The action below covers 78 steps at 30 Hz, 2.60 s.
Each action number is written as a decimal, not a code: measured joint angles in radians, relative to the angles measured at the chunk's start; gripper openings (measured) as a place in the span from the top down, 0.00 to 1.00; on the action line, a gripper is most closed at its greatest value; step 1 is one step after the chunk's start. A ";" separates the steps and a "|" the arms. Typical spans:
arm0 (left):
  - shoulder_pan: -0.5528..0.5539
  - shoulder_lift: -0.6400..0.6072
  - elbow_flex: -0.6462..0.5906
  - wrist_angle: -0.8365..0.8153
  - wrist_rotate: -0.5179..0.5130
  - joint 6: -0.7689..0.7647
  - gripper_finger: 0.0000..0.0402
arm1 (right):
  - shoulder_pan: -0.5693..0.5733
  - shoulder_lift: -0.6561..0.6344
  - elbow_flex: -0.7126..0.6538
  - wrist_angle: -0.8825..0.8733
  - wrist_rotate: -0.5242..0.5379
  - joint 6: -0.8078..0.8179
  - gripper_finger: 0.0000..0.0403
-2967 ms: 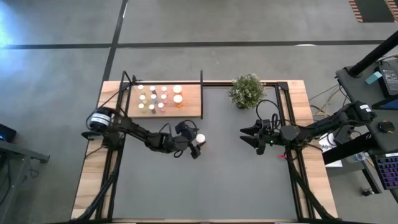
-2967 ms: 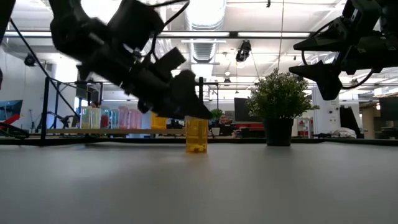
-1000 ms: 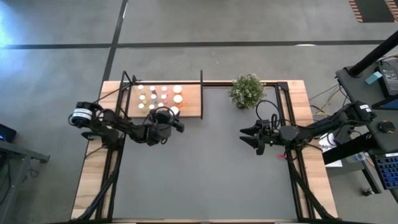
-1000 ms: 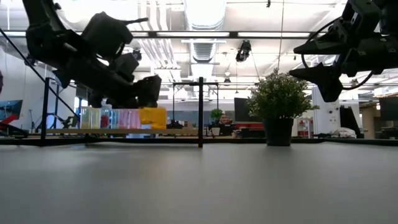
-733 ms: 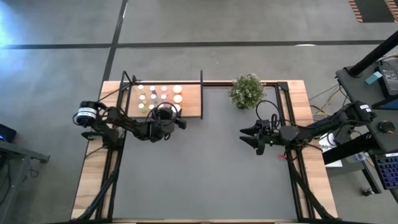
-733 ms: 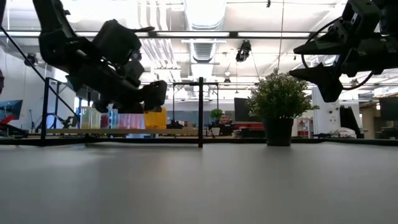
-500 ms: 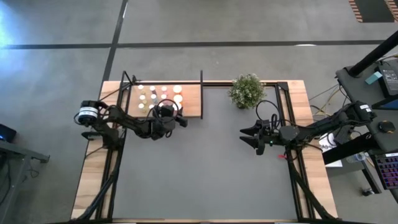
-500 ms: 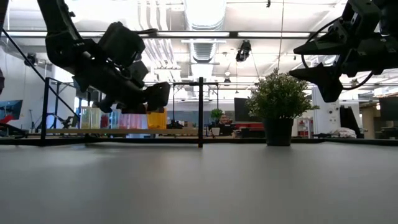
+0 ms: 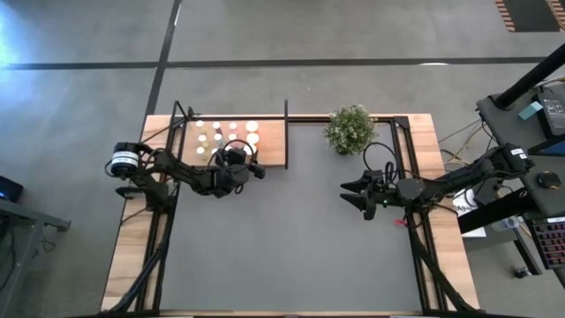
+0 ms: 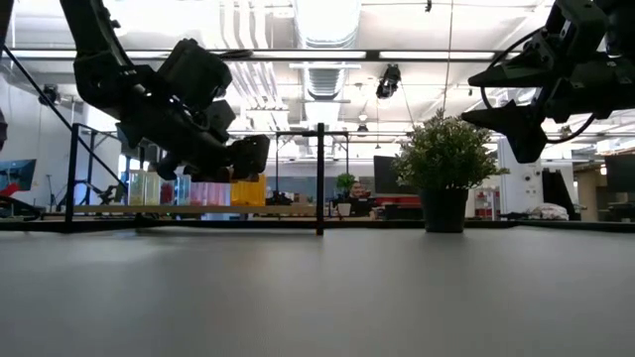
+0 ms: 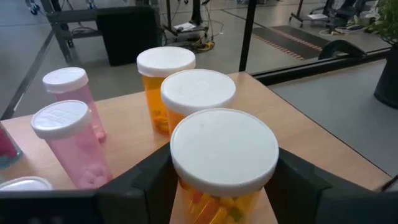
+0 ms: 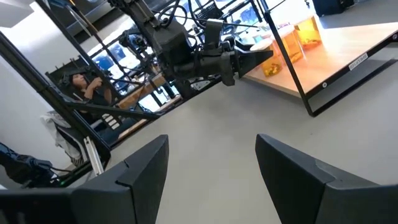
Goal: Pick and place medicine bottles onto shelf by color
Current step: Put the orange pill bottle on the shelf aligned with the other orange pill bottles, then return to Home Position
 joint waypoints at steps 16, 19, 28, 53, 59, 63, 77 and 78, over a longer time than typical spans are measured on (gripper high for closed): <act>-0.003 -0.184 -0.004 -0.005 0.065 0.185 0.36 | 0.000 0.000 0.000 0.000 0.000 0.000 0.43; -0.004 -0.290 -0.004 -0.004 0.065 0.291 0.36 | 0.000 0.000 0.000 0.000 0.000 0.000 0.43; -0.004 -0.659 -0.068 -0.007 0.202 0.586 0.35 | 0.000 0.000 0.000 0.000 0.000 0.000 0.43; -0.004 -1.239 -0.460 -0.011 0.404 0.598 0.36 | 0.000 0.000 0.000 0.000 0.000 0.000 0.43; -0.004 -1.259 -0.484 -0.040 0.421 0.547 0.36 | 0.000 0.000 0.000 0.000 0.000 0.000 0.43; -0.004 -1.261 -0.485 -0.072 0.421 0.547 0.36 | 0.000 0.000 0.000 0.000 0.000 0.000 0.43; -0.004 -1.201 -0.486 -0.072 0.421 0.548 0.36 | 0.000 0.000 0.000 0.000 0.000 0.000 0.43; -0.004 -1.194 -0.486 -0.072 0.421 0.547 0.36 | 0.000 0.000 0.000 0.000 0.000 0.000 0.43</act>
